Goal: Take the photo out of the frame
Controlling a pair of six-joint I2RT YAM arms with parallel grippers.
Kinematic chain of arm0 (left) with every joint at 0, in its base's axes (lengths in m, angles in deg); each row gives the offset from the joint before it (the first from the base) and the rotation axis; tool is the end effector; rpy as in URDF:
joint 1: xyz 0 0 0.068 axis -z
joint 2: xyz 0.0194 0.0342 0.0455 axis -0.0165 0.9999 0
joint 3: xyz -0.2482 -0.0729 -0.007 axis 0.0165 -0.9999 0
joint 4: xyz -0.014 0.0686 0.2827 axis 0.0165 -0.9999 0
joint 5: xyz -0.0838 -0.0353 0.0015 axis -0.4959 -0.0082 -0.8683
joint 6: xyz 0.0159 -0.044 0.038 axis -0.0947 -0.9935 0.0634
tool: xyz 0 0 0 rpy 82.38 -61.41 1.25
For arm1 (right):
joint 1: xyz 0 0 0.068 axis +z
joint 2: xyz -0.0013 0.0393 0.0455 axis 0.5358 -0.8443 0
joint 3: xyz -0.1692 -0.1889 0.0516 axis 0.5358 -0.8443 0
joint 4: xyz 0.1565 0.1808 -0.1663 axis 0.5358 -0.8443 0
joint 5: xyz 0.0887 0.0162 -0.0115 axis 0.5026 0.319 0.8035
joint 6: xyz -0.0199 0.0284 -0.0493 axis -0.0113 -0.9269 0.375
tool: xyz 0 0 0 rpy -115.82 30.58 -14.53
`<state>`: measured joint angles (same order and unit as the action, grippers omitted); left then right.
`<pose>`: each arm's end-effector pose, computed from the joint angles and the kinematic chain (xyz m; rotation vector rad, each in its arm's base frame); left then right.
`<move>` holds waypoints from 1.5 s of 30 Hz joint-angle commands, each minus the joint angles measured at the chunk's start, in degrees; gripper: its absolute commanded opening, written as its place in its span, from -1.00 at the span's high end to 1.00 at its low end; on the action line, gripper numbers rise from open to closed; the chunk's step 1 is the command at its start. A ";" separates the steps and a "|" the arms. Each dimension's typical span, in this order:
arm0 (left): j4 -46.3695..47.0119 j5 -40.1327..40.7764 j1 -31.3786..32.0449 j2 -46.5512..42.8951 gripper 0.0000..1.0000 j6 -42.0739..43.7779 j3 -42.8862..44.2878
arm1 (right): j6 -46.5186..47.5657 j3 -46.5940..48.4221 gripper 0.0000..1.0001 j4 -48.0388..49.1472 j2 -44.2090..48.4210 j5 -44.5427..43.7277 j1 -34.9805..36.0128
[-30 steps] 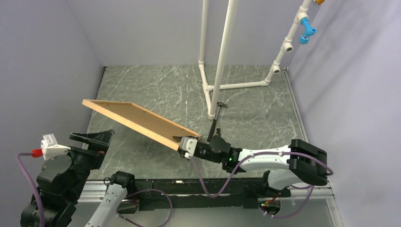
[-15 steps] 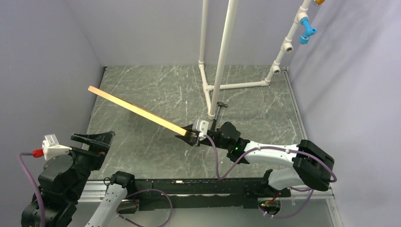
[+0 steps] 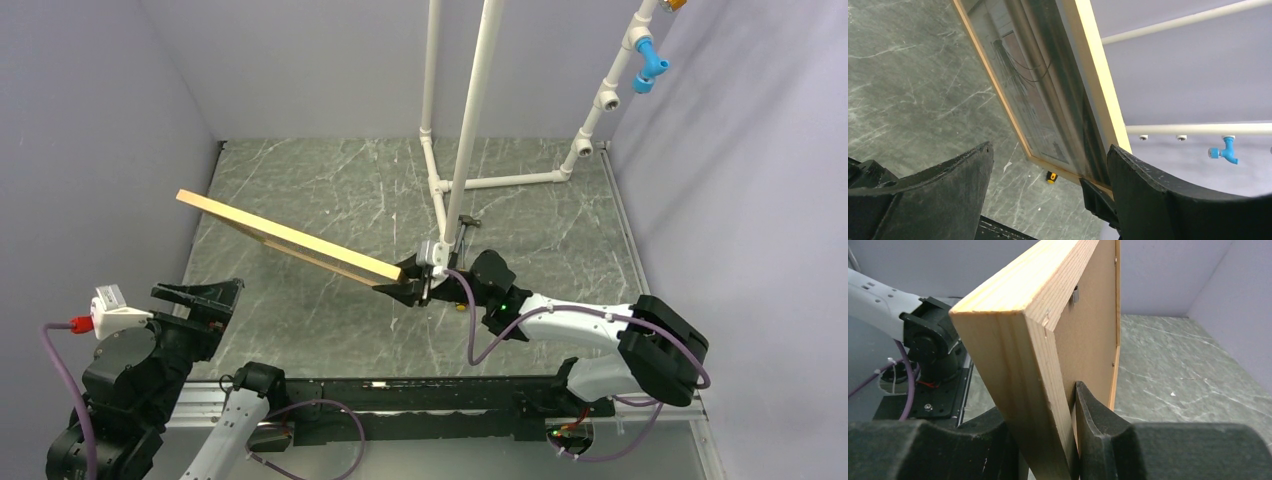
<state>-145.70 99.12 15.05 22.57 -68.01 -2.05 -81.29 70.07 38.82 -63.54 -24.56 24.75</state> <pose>0.0058 0.0115 0.4251 -1.0457 1.6634 -0.6724 0.1550 0.2766 0.2332 -1.1052 1.0471 1.0584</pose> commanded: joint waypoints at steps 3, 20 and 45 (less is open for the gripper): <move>0.79 0.17 0.02 -1.16 -0.73 1.84 -0.01 | -18.60 -0.68 1.00 -3.39 -1.19 12.85 -4.45; 5.17 -3.21 0.04 -1.71 -0.74 3.05 -2.82 | -28.47 2.22 1.00 1.56 -7.06 22.04 -10.81; 7.01 -3.82 0.02 -1.31 -0.70 2.47 -4.81 | -48.60 9.21 1.00 5.26 -22.84 24.85 -17.54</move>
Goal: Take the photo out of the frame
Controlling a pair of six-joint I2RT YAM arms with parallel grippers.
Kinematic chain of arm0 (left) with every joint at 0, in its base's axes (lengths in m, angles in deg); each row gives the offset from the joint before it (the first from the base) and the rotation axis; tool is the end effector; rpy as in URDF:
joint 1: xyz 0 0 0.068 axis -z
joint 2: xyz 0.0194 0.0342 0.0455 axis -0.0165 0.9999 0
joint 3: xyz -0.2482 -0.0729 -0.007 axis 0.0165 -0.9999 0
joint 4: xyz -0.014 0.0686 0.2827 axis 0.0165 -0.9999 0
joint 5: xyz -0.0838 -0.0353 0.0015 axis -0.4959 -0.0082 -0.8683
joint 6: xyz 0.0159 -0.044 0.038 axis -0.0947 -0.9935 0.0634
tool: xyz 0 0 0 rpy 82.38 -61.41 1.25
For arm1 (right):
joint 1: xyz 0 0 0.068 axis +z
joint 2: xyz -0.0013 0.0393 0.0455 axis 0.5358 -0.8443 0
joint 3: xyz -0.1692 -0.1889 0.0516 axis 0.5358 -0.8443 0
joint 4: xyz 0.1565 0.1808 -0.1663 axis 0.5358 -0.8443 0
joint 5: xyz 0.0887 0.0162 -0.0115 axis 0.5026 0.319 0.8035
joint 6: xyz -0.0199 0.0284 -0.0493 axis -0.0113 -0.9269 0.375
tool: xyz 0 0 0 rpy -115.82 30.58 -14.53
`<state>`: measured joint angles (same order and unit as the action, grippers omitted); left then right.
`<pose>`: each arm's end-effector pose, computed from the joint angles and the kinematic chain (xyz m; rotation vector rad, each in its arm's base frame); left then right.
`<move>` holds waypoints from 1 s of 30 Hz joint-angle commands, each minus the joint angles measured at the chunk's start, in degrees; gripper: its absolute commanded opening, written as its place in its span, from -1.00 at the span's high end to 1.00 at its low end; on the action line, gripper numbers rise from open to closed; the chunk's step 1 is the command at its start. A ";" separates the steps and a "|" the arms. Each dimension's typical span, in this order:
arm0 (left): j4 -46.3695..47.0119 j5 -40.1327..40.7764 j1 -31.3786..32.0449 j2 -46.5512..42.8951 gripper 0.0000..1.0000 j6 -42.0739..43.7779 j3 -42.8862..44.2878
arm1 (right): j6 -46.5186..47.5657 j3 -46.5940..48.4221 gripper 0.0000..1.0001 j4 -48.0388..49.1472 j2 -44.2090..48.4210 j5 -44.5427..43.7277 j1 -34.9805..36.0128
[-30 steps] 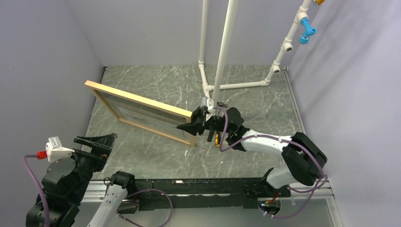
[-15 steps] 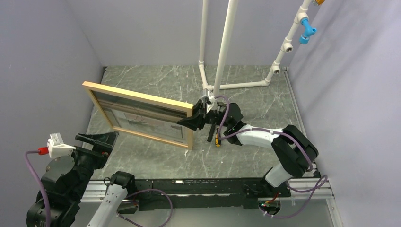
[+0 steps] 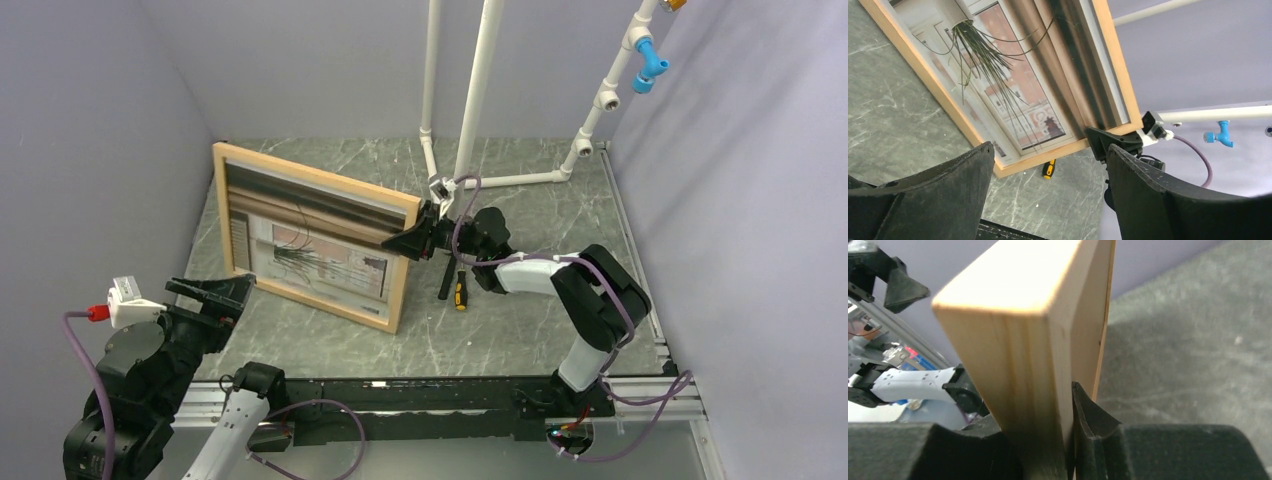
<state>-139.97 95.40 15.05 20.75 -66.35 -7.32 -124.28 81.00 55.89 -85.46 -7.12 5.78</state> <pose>0.0197 0.0051 0.4149 -0.9766 1.6776 -0.7342 0.2718 0.2530 0.2045 -0.7412 1.4007 1.5679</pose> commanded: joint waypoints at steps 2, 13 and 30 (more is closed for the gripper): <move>1.47 0.20 0.00 0.23 -0.69 0.81 0.42 | -6.41 -0.94 1.00 -12.04 -2.03 6.77 1.38; 0.97 -0.64 0.01 0.13 -0.67 0.39 0.38 | -4.21 7.18 1.00 -19.68 -10.31 4.22 -0.33; 1.61 -1.20 0.00 0.27 -0.67 0.50 -0.07 | 2.00 19.54 1.00 -34.25 -22.13 8.64 -0.56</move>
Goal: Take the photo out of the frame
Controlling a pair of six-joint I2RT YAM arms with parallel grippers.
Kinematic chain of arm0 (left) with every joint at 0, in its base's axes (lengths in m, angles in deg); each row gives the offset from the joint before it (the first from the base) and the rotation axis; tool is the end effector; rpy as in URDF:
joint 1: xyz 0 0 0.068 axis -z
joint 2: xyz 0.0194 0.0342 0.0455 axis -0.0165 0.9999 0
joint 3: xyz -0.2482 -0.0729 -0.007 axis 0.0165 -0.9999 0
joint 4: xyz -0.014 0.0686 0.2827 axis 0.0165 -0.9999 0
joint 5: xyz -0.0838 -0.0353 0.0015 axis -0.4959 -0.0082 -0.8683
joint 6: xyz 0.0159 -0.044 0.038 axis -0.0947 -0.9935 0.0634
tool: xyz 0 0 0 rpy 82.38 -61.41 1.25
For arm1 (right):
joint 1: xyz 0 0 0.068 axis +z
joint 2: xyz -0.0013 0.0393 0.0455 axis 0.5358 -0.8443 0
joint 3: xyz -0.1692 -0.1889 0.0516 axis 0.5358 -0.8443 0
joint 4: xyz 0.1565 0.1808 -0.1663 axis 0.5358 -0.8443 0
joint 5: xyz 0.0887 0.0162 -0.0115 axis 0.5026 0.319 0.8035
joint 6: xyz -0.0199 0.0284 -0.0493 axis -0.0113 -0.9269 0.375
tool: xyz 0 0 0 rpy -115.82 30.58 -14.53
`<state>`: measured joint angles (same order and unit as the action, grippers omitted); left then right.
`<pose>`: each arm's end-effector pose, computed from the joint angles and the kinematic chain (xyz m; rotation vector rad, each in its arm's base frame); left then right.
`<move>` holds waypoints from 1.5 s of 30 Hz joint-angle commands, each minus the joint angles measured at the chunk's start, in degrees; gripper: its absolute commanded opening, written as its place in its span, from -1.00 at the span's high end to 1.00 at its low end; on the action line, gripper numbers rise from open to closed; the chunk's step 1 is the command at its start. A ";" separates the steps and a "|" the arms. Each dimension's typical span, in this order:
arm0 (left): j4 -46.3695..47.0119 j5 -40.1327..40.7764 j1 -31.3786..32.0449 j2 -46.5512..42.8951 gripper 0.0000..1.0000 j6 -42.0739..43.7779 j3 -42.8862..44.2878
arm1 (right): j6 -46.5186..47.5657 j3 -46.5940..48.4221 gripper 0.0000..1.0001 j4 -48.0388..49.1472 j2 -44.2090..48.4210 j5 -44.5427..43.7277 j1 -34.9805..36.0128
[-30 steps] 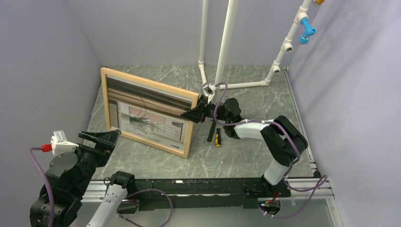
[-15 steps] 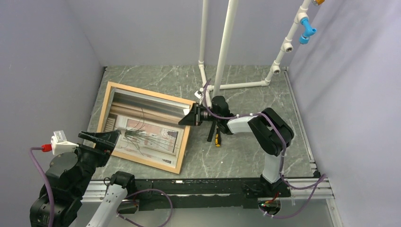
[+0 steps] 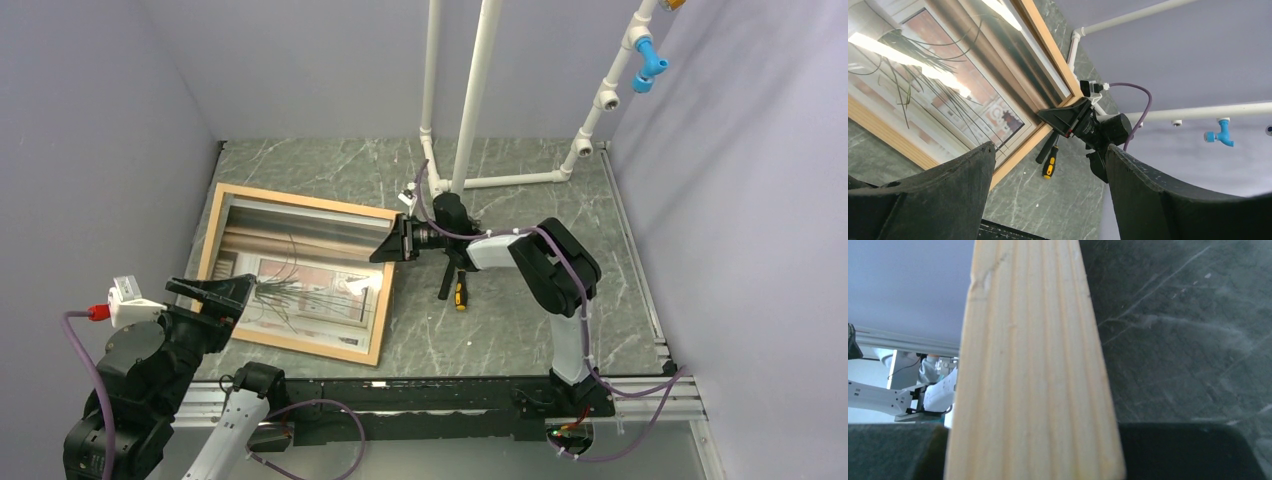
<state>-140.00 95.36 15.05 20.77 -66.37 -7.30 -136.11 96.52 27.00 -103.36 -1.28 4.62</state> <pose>0.0197 0.0051 0.4150 -0.9767 1.6783 -0.7347 0.3251 0.2877 0.1176 -0.4879 2.1349 1.7587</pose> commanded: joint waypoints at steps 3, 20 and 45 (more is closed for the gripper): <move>1.19 -1.05 0.04 0.45 -0.67 0.48 0.34 | 14.80 6.89 1.00 -7.52 -6.28 4.17 0.60; 2.07 -2.15 0.00 -0.19 -0.67 0.16 -2.08 | 23.51 8.83 1.00 -24.70 -5.64 -2.83 2.07; 1.16 -1.62 0.04 -1.16 -0.68 0.16 -2.79 | 24.45 8.54 -0.02 -35.96 -2.12 -36.03 4.73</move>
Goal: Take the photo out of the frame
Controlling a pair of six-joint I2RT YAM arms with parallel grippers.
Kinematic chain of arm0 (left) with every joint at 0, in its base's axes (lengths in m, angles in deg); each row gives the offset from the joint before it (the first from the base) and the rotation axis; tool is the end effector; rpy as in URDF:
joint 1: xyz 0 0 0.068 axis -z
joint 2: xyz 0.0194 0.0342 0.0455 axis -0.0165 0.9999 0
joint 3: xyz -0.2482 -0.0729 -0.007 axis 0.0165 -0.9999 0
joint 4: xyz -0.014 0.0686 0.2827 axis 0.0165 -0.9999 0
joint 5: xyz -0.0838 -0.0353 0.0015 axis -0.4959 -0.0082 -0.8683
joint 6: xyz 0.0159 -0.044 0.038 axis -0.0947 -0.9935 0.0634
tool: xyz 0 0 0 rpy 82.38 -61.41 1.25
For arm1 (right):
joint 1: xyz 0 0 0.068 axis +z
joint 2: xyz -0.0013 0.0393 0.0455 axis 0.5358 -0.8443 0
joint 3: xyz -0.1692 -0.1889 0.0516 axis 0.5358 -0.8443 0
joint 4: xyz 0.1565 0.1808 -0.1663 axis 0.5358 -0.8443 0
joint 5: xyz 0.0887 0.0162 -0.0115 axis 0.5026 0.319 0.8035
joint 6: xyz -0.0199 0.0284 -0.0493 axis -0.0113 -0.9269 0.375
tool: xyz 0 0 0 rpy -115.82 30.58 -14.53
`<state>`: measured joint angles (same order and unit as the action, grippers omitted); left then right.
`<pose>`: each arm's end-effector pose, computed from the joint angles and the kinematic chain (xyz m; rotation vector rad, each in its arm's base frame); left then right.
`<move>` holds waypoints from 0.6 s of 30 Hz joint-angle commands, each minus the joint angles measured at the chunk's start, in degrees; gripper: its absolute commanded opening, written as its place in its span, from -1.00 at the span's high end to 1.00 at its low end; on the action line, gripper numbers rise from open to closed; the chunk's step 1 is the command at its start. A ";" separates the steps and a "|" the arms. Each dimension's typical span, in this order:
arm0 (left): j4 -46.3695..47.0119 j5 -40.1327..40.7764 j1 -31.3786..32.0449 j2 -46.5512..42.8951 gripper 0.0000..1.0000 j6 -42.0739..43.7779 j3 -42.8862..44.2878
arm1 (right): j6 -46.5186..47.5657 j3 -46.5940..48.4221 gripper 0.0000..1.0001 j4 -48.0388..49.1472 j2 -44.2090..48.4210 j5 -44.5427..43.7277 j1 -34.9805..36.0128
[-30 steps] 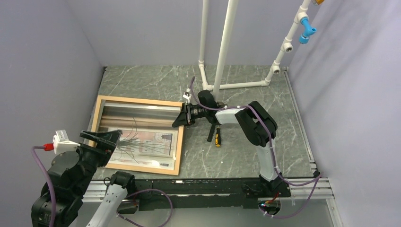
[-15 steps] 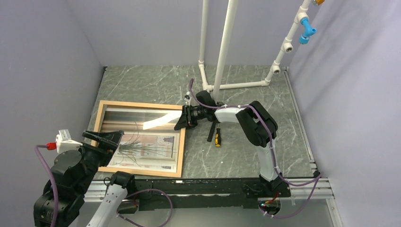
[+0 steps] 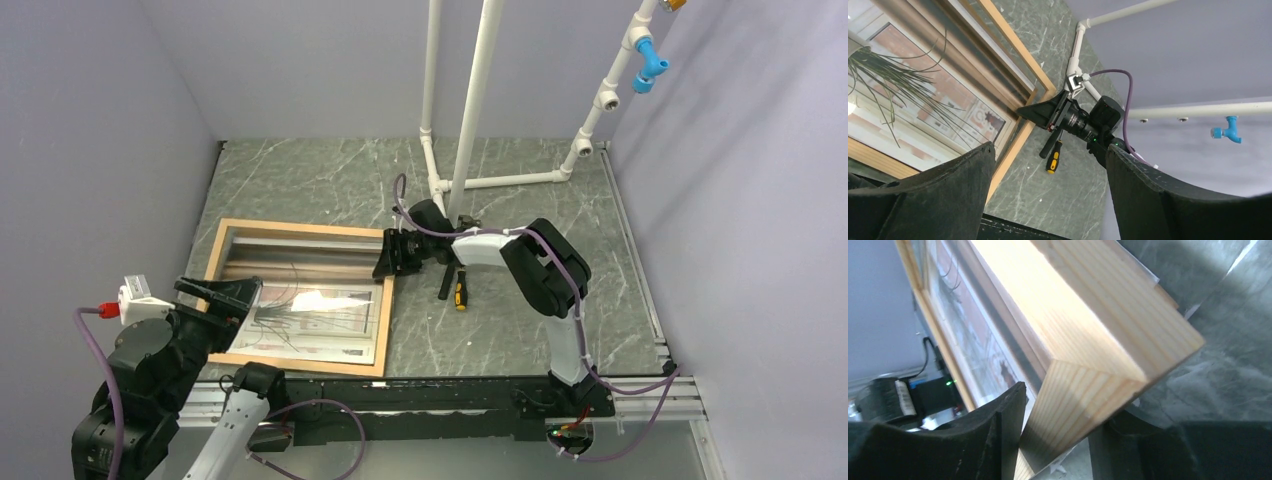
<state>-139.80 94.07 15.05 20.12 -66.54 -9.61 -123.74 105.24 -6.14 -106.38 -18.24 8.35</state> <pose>0.0250 0.0028 0.4057 -0.9770 1.7128 -0.7414 0.3209 0.3083 0.0851 -0.4022 2.5531 1.2725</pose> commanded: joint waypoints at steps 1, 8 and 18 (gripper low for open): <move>0.85 -0.37 0.04 -0.52 -0.68 0.28 -0.53 | 12.24 -0.23 -0.05 -3.42 1.31 -20.56 1.20; 0.59 -0.33 0.02 -1.03 -0.68 0.43 -1.25 | 13.74 -0.06 -0.39 -8.31 3.83 -28.99 2.87; 0.62 -3.15 0.02 -2.94 -0.72 3.45 -6.21 | 15.32 0.11 -0.90 -16.68 10.07 -37.06 10.04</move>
<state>-139.93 93.44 15.05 18.41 -65.93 -13.42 -110.99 106.86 -15.47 -100.63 -49.15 14.50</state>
